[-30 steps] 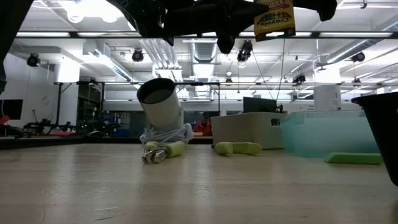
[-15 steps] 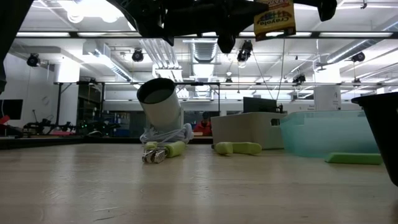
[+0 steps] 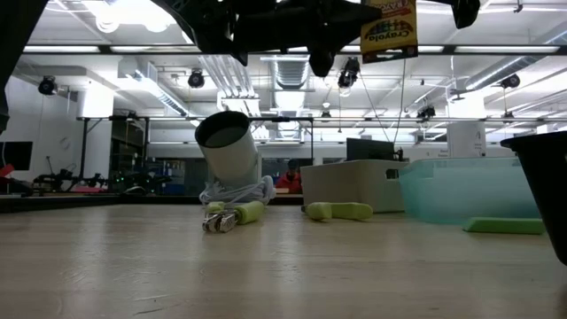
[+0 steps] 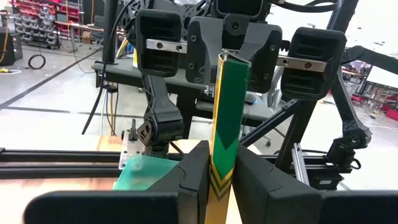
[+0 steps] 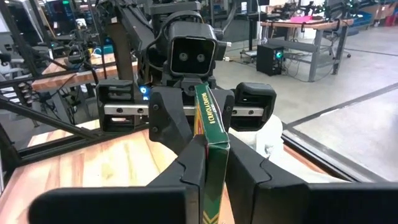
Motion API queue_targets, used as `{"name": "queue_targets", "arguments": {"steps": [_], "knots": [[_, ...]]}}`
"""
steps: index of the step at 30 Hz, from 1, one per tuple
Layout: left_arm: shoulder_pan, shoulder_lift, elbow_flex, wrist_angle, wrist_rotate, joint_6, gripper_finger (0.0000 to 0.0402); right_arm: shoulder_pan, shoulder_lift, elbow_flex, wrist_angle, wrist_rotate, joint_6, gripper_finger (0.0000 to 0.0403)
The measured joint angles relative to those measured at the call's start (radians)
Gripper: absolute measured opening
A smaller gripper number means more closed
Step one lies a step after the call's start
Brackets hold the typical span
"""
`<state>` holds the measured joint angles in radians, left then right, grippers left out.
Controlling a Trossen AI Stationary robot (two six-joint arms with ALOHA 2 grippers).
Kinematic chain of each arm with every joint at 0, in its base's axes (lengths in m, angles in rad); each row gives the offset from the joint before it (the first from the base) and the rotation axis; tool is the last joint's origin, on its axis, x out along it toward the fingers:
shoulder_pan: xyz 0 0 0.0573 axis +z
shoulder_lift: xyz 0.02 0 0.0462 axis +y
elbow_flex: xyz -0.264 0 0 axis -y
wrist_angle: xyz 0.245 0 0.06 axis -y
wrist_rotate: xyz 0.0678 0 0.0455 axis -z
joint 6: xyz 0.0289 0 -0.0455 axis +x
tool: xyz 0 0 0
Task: Pick & Place School Supplies
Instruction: Put the yellow crayon box into the green bin
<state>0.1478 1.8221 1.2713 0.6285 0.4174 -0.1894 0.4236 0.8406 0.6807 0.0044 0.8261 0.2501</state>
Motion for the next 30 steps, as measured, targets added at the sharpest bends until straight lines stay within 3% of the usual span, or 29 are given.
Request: {"name": "queue_targets", "arguments": {"steps": [19, 30], "knots": [[-0.007, 0.000, 0.006, -0.007, -0.034, -0.024, 0.0065, 0.000, -0.001, 0.000, -0.006, 0.003, -0.021, 0.0038], [-0.007, 0.000, 0.047, -0.104, -0.033, -0.012, 0.0065, 0.000, -0.001, 0.000, -0.010, 0.006, -0.026, 0.0038]]}}
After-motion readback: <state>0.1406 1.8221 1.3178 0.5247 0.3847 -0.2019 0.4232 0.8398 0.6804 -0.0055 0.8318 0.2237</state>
